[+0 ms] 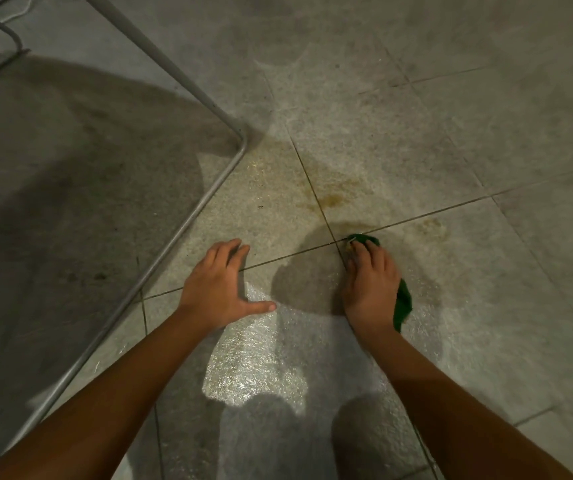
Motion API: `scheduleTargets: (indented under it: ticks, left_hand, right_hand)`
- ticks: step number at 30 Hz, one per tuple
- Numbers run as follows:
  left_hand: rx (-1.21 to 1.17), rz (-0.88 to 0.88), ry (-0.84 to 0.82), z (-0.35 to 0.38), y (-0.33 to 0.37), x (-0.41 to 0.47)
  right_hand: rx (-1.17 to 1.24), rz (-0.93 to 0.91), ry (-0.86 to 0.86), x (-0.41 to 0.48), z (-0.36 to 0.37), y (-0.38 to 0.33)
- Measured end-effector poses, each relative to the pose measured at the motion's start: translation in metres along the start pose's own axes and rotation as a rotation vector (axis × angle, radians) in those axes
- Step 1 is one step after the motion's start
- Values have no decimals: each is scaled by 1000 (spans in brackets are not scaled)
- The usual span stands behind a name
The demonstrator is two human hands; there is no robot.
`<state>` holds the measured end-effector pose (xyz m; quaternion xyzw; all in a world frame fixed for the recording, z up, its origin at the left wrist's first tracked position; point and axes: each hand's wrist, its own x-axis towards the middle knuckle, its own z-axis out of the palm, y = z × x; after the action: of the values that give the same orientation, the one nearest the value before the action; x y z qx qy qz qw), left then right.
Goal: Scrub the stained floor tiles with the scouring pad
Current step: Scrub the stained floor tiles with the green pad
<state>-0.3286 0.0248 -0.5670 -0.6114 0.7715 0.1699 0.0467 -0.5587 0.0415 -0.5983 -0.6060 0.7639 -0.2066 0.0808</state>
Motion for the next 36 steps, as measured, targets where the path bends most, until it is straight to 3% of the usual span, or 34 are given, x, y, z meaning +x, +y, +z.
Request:
scheduleTargets:
  ticks: [2, 6, 9, 11, 15, 20, 22, 26, 29, 32, 36]
  left_hand:
    - [17, 1, -5, -2, 1, 0]
    - [58, 0, -13, -8, 9, 0]
    - [34, -33, -19, -12, 19, 7]
    - [-9, -57, -10, -13, 27, 13]
    - [-152, -140, -71, -10, 44, 20]
    - [13, -165, -127, -6, 54, 21]
    - [66, -156, -121, -7, 56, 19]
    - [77, -163, -95, -5, 57, 18]
    - [37, -167, -89, -3, 55, 19]
    - [-31, -177, -81, -1, 53, 19]
    - [-99, -186, -64, 0, 53, 21]
  right_hand:
    - [-10, -8, -28, -6, 5, -13]
    - [11, -334, -175, -23, -3, -4]
    - [9, -402, -241, -26, -20, 20]
    - [11, -337, -196, -28, -30, 39]
    - [12, -25, -1, -27, -32, 59]
    - [-56, 379, 86, -11, -8, 8]
    - [-33, 315, 58, -9, 2, -6]
    - [114, -152, -108, -19, -4, 3]
    - [110, -312, -175, -26, -24, 34]
    - [99, -204, -89, -29, -38, 72]
    - [71, 94, 115, -15, -35, 85]
